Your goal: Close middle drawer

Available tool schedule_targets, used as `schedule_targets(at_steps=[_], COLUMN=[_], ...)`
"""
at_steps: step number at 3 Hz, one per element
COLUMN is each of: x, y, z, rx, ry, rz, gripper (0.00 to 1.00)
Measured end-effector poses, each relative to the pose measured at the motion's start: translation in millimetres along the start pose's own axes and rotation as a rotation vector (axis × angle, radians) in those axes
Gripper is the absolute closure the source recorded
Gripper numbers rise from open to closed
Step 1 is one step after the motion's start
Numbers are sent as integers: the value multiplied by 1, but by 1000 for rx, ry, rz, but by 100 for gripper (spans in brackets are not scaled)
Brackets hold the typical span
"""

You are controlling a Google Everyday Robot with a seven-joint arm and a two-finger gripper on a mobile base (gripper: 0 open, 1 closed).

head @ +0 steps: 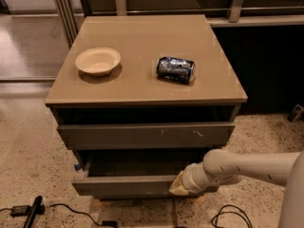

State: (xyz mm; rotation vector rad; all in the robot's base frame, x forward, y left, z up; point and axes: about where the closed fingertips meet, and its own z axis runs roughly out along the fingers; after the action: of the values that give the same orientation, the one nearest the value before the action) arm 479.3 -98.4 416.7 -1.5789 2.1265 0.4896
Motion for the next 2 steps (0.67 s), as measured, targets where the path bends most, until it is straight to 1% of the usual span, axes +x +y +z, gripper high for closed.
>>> schedule_targets(at_steps=[1, 2], x=[0, 0], y=[0, 0], z=[0, 0], rx=[0, 0], ry=[0, 0], rz=[0, 0], gripper=[85, 62])
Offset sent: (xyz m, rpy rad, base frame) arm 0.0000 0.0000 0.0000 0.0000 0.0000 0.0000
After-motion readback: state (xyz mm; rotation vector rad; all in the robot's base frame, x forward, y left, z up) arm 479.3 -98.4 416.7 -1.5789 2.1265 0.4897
